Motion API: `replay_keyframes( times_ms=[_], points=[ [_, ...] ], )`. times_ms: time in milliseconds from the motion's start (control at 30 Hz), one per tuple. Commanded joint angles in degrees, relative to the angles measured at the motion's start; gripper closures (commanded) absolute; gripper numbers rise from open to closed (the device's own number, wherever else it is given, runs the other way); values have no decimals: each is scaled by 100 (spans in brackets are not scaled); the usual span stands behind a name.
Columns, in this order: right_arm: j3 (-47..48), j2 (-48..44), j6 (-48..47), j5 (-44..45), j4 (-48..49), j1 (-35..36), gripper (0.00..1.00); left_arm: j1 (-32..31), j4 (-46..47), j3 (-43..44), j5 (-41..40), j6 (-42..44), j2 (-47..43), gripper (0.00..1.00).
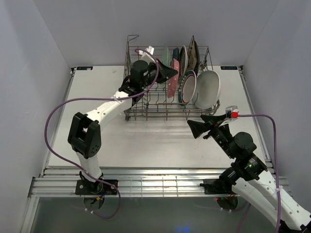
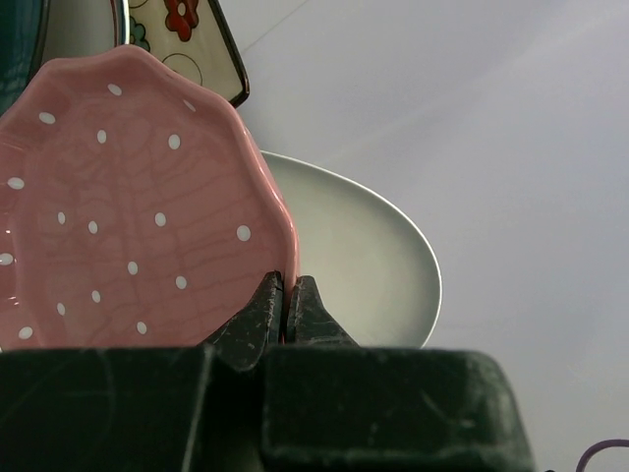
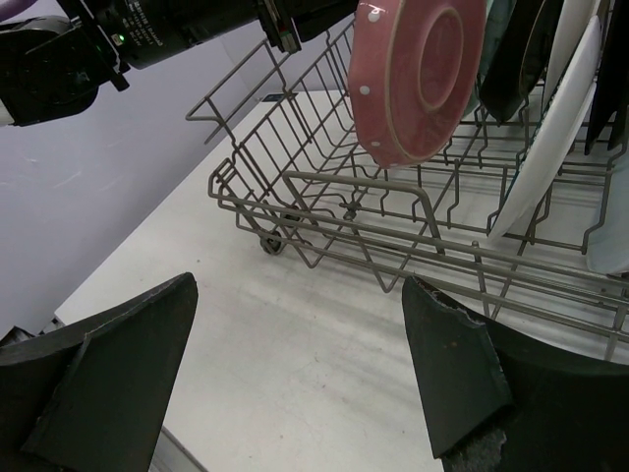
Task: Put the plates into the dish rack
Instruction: Insert the plate into the dish rack.
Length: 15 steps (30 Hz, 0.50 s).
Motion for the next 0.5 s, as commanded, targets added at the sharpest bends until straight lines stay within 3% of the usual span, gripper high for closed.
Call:
replay_keyframes(
  times_ms=[0, 467],
  points=[
    [-26, -95, 48, 77, 113, 15, 10, -23, 928, 324, -7, -160, -34, 100],
    [-131, -244, 39, 148, 86, 7, 10, -15, 946, 527, -332, -72, 397, 100]
  ],
)
